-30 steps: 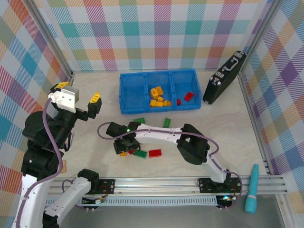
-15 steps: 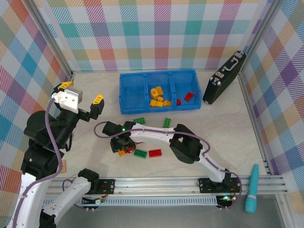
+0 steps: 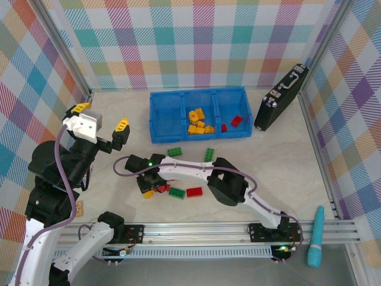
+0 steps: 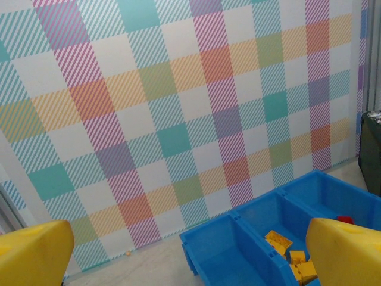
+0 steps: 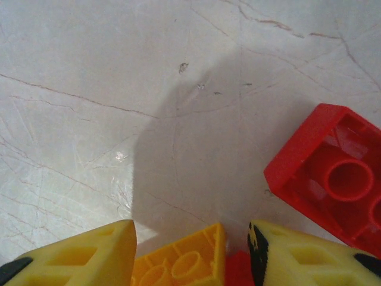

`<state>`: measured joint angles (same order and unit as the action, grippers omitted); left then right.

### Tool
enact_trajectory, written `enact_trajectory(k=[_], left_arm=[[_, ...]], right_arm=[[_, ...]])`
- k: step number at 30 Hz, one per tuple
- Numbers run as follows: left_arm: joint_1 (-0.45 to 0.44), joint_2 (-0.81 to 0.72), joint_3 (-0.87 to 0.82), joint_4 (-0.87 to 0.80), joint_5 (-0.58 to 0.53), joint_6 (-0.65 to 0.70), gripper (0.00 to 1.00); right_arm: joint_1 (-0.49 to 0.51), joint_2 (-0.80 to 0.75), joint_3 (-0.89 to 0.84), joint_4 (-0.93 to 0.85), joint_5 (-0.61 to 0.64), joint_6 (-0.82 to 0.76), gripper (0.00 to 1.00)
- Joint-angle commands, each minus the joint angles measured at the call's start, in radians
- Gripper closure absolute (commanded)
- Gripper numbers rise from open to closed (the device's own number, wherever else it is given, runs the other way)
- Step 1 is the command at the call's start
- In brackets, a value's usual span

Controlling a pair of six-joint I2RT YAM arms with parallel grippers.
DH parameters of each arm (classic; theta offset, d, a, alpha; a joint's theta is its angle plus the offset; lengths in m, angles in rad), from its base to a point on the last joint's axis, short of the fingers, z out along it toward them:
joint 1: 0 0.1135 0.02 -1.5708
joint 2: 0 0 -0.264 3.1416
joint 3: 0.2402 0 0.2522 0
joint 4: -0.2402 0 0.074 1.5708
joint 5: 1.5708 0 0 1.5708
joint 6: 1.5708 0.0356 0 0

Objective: Sort the legos into containers by color
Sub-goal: Pick up the lego from the bottom-left of the table.

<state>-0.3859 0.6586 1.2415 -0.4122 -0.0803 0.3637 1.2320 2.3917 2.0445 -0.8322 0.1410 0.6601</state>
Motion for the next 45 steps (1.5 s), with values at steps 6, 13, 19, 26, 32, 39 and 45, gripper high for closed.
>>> enact_trajectory(k=[6, 13, 19, 26, 32, 39, 45], left_arm=[[-0.011, -0.024, -0.008, 0.034, -0.008, 0.005, 0.0], [-0.011, -0.027, -0.007, 0.036, -0.004, 0.003, 0.0], [-0.011, -0.032, -0.008, 0.036, -0.009, 0.005, 0.0], [-0.011, -0.036, -0.014, 0.041, -0.015, 0.007, 0.0], [-0.012, -0.034, -0.017, 0.044, -0.027, 0.017, 0.0], [-0.012, -0.031, -0.029, 0.052, -0.044, 0.028, 0.0], [-0.013, -0.018, -0.036, 0.056, -0.059, 0.04, 0.0]], right_arm=[[0.022, -0.019, -0.033, -0.071, -0.087, 0.05, 0.46], [0.047, -0.06, -0.096, -0.082, -0.106, 0.119, 0.42], [0.053, -0.043, -0.078, -0.096, -0.109, 0.121, 0.49], [0.053, -0.053, -0.076, -0.115, -0.057, 0.101, 0.65], [0.03, -0.127, -0.083, -0.132, 0.009, 0.044, 0.72], [-0.058, -0.309, -0.068, -0.213, 0.136, -0.073, 0.73], [-0.228, -0.453, -0.075, -0.228, 0.24, -0.207, 0.73]])
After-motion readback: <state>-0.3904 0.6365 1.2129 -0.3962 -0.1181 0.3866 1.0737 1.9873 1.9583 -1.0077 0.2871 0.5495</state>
